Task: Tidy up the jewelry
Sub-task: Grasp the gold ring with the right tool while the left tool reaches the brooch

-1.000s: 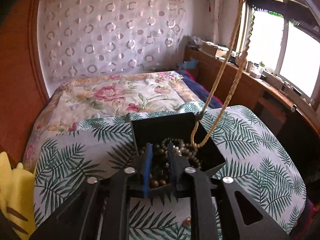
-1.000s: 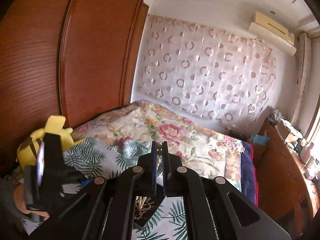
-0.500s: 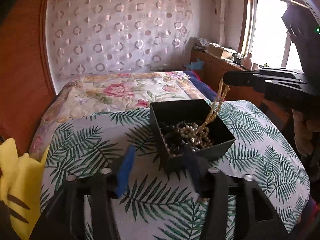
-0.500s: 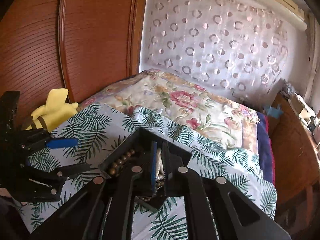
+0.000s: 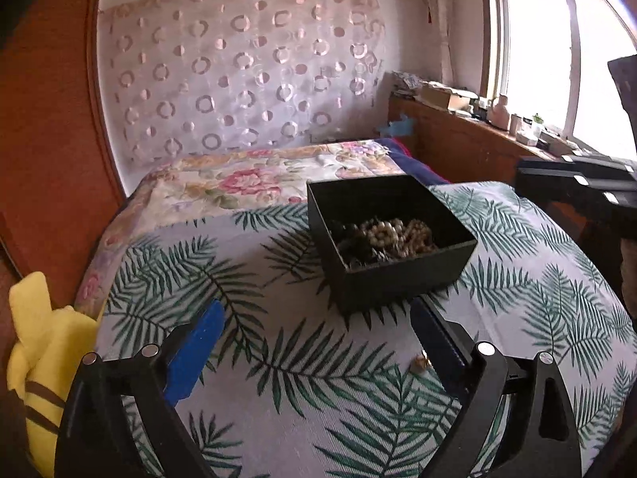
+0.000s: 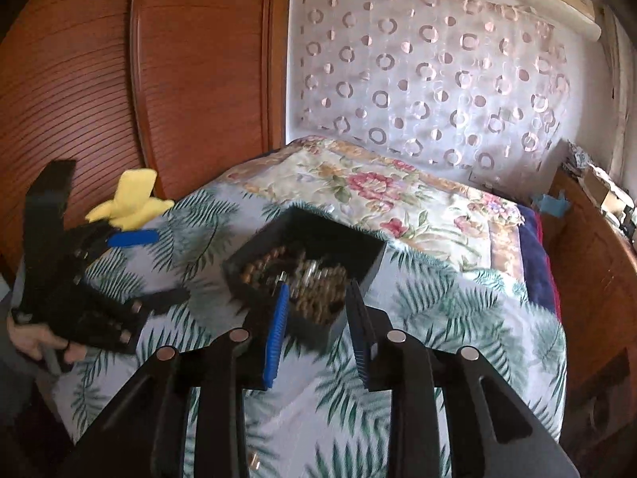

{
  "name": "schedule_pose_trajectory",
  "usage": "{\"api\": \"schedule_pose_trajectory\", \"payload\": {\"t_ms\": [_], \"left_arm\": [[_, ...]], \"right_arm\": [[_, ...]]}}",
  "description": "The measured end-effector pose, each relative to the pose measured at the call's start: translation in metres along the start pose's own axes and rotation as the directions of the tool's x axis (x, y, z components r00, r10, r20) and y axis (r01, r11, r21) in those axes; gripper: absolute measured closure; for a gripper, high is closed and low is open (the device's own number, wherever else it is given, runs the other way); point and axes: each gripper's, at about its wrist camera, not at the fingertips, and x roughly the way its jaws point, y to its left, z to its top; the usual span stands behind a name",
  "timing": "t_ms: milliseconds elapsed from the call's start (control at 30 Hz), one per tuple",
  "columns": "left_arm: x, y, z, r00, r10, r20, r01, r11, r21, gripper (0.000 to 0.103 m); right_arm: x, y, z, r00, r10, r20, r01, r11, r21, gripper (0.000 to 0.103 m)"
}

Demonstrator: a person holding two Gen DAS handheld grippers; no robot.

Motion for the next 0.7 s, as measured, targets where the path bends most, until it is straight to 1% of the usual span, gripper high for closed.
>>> {"api": "schedule_pose_trajectory", "payload": {"t_ms": [133, 233, 300, 367, 533, 700], "left_arm": [[-0.001, -0.004, -0.011, 1.0, -0.013, -0.014, 0.013, 1.0, 0.006, 0.012], [-0.003, -0.008, -0.018, 1.0, -0.021, -0.018, 0.021, 1.0, 0.011, 0.012], [-0.006, -0.01, -0.022, 1.0, -0.018, -0.015, 0.018, 1.0, 0.013, 0.012], [-0.009, -0.012, -0.026, 0.999, -0.029, -0.015, 0.03, 1.0, 0.01, 0.012], [-0.018, -0.019, -0.035, 0.998, -0.054, -0.016, 0.054, 0.998, 0.016, 0.012], [-0.021, -0.028, -0.038, 0.997, -0.07, -0.026, 0.071, 0.997, 0.037, 0.012]], "right_arm": [[-0.007, 0.005, -0.032, 1.0, 0.021, -0.022, -0.021, 0.999, 0.024, 0.069], [-0.007, 0.009, -0.055, 0.999, 0.031, -0.045, -0.029, 0.999, 0.036, 0.06], [-0.006, 0.014, -0.068, 0.997, 0.041, -0.062, -0.039, 0.998, 0.041, 0.06], [-0.005, 0.017, -0.082, 0.995, 0.042, -0.085, -0.039, 0.999, 0.038, 0.06], [-0.001, 0.025, -0.1, 0.99, 0.063, -0.128, -0.059, 0.998, 0.028, 0.06], [0.008, 0.032, -0.103, 0.983, 0.082, -0.162, -0.081, 0.997, 0.01, 0.06]]}}
